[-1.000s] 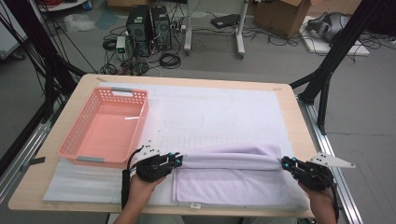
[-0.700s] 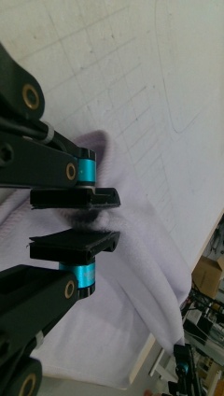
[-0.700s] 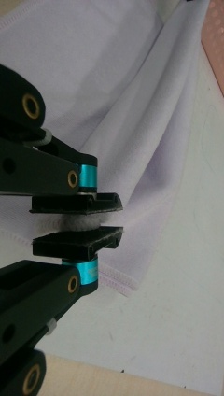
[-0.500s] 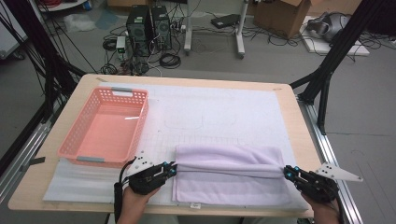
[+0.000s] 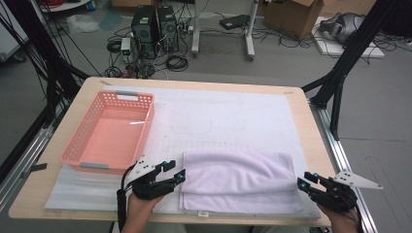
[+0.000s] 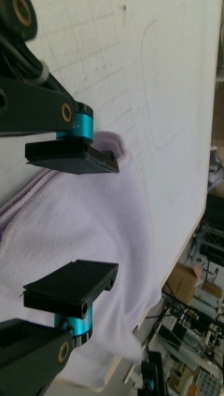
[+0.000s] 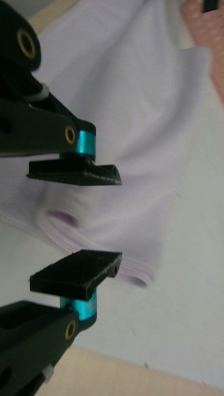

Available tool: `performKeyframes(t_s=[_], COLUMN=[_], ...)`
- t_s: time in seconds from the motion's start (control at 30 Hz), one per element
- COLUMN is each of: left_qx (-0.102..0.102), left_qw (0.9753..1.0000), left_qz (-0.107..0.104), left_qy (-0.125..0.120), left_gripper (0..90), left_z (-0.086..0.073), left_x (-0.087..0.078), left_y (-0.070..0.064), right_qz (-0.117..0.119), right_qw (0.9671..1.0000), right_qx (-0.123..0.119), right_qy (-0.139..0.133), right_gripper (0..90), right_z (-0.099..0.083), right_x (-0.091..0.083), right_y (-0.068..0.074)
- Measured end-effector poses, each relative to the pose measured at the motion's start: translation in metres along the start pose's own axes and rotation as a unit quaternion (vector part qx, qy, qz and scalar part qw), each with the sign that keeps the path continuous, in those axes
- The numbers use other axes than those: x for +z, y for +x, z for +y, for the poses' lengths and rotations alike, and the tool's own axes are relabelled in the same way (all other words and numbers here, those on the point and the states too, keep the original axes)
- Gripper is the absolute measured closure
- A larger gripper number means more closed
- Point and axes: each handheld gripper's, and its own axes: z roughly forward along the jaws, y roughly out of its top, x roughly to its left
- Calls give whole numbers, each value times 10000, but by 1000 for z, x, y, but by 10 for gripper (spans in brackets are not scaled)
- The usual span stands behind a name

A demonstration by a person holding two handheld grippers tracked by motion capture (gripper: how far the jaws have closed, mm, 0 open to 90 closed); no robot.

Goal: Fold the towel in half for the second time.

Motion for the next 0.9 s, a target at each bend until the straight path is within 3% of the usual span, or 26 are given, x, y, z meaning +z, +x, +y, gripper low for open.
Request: performKeyframes(t_s=[0.07, 0.13, 0.27, 0.33, 0.43, 0.53, 0.6, 0.63, 0.67, 0.7, 0.73, 0.77, 0.8, 0.87, 0.9], left_qx=[40, 25, -59, -202, -333, -462, -492, -486, -514, -397, -339, -536, -654, -604, -629], left_qw=[9999, 9993, 9976, 9959, 9939, 9903, 9879, 9885, 9870, 9871, 9866, 9859, 9856, 9869, 9891], left_qz=[75, 149, 277, 293, 420, 478, 397, 270, 151, 190, 274, 135, 142, 184, 210], left_qy=[128, 352, 633, 830, 959, 1221, 1418, 1409, 1517, 1538, 1572, 1582, 1552, 1484, 1312], left_gripper=[432, 408, 379, 348, 335, 336, 337, 334, 370, 452, 520, 690, 767, 811, 814], left_z=[2, 5, 13, 16, 16, 13, 13, 14, 14, 14, 14, 15, 16, 21, 23], left_x=[6, 15, 36, 49, 65, 75, 80, 80, 83, 83, 83, 82, 82, 81, 80], left_y=[4, 8, 18, 25, 32, 38, 40, 41, 41, 40, 39, 42, 44, 45, 46], right_qz=[-84, -167, -357, -492, -682, -693, -571, -551, -498, -351, -331, -241, -3, 9, -69], right_qw=[9998, 9997, 9969, 9943, 9926, 9929, 9932, 9922, 9915, 9921, 9926, 9929, 9934, 9938, 9949], right_qx=[-2, -161, -645, -812, -725, -459, -343, -328, -304, -129, -93, -99, -51, -122, -113], right_qy=[-160, -96, 292, 494, 700, 852, 958, 1065, 1167, 1194, 1167, 1164, 1150, 1101, 1000], right_gripper=[514, 522, 583, 561, 444, 369, 352, 342, 337, 338, 397, 545, 754, 797, 800], right_z=[4, 8, 17, 22, 28, 31, 32, 32, 32, 31, 31, 32, 32, 36, 37], right_x=[-1, 3, 29, 44, 68, 87, 98, 103, 108, 113, 113, 112, 111, 109, 108], right_y=[1, 3, 8, 7, -4, -19, -27, -30, -34, -38, -39, -40, -42, -41, -42])
